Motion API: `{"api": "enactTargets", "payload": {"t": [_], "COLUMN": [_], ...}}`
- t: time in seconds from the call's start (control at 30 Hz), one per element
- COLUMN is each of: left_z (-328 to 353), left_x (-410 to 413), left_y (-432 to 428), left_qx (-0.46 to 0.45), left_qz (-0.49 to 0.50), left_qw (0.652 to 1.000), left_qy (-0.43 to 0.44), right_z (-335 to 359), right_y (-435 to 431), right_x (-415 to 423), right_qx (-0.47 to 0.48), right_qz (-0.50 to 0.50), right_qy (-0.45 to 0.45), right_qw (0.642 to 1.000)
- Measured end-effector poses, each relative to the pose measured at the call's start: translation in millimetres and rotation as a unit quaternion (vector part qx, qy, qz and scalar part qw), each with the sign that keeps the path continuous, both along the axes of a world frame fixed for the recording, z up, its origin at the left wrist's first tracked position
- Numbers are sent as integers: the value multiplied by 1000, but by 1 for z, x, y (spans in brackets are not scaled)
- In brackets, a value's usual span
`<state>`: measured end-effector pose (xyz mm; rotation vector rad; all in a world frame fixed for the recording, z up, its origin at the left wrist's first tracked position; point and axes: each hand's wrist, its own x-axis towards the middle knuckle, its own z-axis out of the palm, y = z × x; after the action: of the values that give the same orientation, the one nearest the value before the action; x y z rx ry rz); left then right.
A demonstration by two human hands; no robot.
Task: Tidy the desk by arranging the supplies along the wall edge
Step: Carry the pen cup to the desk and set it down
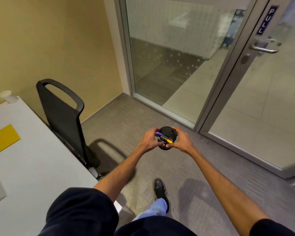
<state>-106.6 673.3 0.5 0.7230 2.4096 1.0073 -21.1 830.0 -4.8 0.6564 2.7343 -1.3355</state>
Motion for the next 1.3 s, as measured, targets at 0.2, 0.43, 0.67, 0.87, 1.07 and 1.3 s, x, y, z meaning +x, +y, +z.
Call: {"api": "enactTargets", "payload": {"t": [0.2,0.43,0.67,0.87,1.07,1.3], "left_z": [-6,1,-2,-8,-15,9], "left_x": [-91,-205,-288,-376,-479,-597], "left_y": [60,100,100,95,92,76], "left_qx": [-2,-16,-2,25,36,35], "left_qz": [22,43,98,187,270,348], "left_qw": [1000,999,995,981,960,936], "left_qy": [-14,-8,-26,-44,-69,-35], "right_z": [-4,-1,-2,-5,-7,10], "right_y": [58,99,107,110,116,104], "right_x": [-93,-210,-309,-417,-545,-697], "right_qx": [-3,-7,2,22,26,-3], "right_qz": [16,42,92,167,259,347], "right_qy": [0,11,0,3,13,20], "right_qw": [1000,999,996,986,966,938]}}
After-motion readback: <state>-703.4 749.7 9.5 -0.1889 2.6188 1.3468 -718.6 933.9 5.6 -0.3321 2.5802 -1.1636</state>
